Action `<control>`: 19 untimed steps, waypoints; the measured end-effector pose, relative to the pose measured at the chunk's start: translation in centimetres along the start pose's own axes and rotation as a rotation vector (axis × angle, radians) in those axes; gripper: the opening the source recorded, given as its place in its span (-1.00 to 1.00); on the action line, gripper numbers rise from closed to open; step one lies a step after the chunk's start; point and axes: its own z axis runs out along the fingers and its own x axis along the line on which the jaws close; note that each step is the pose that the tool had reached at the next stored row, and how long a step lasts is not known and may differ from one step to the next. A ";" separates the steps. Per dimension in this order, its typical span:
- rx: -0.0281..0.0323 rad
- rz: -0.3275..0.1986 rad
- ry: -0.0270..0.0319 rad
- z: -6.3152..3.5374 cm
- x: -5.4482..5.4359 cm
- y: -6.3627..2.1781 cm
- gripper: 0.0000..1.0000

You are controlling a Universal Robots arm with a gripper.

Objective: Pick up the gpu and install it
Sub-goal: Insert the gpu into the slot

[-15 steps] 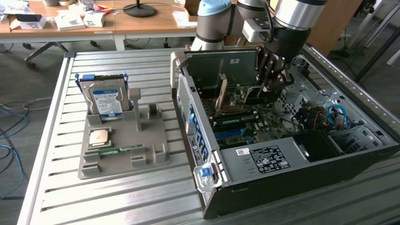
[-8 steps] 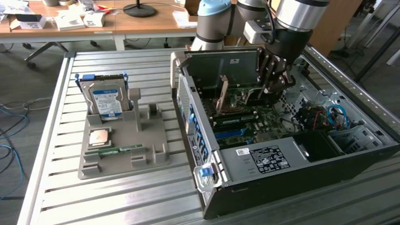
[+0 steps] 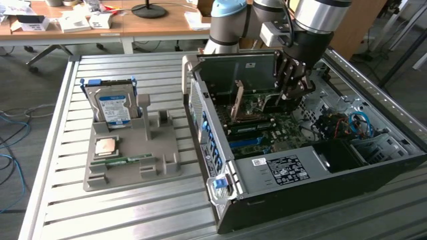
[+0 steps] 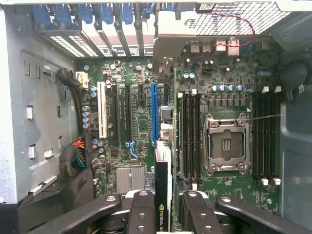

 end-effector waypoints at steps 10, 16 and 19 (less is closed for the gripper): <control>0.0001 0.000 -0.0001 0.66 0.0 -0.01 -0.47; 0.0001 0.000 -0.0002 0.67 0.0 -0.01 -0.47; 0.0002 0.000 -0.0008 0.82 0.0 -0.02 -0.47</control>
